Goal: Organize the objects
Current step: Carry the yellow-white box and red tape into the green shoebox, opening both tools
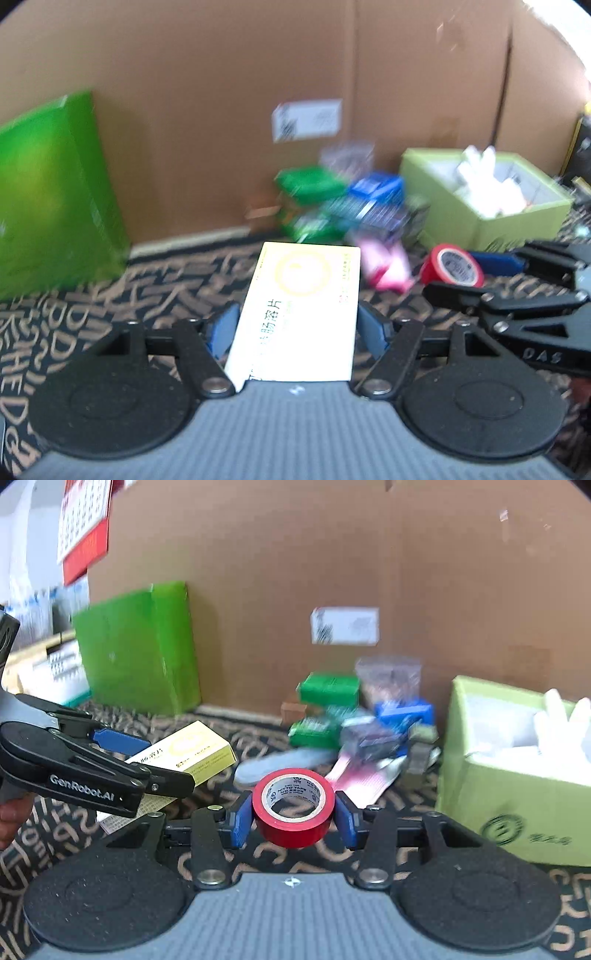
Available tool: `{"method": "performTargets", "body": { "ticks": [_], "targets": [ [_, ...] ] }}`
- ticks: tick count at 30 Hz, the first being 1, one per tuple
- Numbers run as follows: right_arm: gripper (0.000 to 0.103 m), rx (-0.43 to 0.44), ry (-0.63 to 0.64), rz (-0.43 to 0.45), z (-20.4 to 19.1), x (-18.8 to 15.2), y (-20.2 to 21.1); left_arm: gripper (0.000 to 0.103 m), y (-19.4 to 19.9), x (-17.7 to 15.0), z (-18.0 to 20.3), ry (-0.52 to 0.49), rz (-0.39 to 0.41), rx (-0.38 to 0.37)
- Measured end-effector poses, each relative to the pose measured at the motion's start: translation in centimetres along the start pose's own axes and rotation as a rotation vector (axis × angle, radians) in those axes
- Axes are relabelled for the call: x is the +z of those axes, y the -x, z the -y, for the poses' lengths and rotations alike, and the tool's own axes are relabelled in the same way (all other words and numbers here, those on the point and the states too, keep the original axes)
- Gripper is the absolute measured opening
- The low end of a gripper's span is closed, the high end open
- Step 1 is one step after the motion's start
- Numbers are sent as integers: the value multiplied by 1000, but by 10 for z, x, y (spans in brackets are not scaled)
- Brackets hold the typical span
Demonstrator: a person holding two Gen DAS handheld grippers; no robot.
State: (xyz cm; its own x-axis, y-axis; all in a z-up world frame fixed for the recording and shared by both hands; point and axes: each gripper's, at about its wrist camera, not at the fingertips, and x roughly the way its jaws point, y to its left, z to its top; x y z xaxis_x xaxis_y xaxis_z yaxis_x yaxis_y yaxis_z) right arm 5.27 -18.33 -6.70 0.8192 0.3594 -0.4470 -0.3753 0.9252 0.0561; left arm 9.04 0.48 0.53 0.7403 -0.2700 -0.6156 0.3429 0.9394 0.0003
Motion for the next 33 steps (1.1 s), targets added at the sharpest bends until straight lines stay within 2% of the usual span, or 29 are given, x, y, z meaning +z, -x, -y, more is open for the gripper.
{"method": "performTargets", "body": {
  "ticks": [5,11,16,23,28,33],
  "targets": [
    [51,-64,-14,100,22,13,32,69,10,41,38,-25,91,-101],
    [51,-198,-25,170,62,20,62,69,-2,86,99,-58,154,-190],
    [51,-333,-56,184,109,20,77,69,-39,116,147,-45,141,-234],
    [51,-493,-90,179,177,21,77,69,-99,129,200,-36,83,-267],
    [51,-534,-93,148,214,17,59,69,-135,126,216,-28,47,-262],
    [51,-544,-78,95,237,12,32,70,-154,122,221,-42,37,-242]
  ]
}}
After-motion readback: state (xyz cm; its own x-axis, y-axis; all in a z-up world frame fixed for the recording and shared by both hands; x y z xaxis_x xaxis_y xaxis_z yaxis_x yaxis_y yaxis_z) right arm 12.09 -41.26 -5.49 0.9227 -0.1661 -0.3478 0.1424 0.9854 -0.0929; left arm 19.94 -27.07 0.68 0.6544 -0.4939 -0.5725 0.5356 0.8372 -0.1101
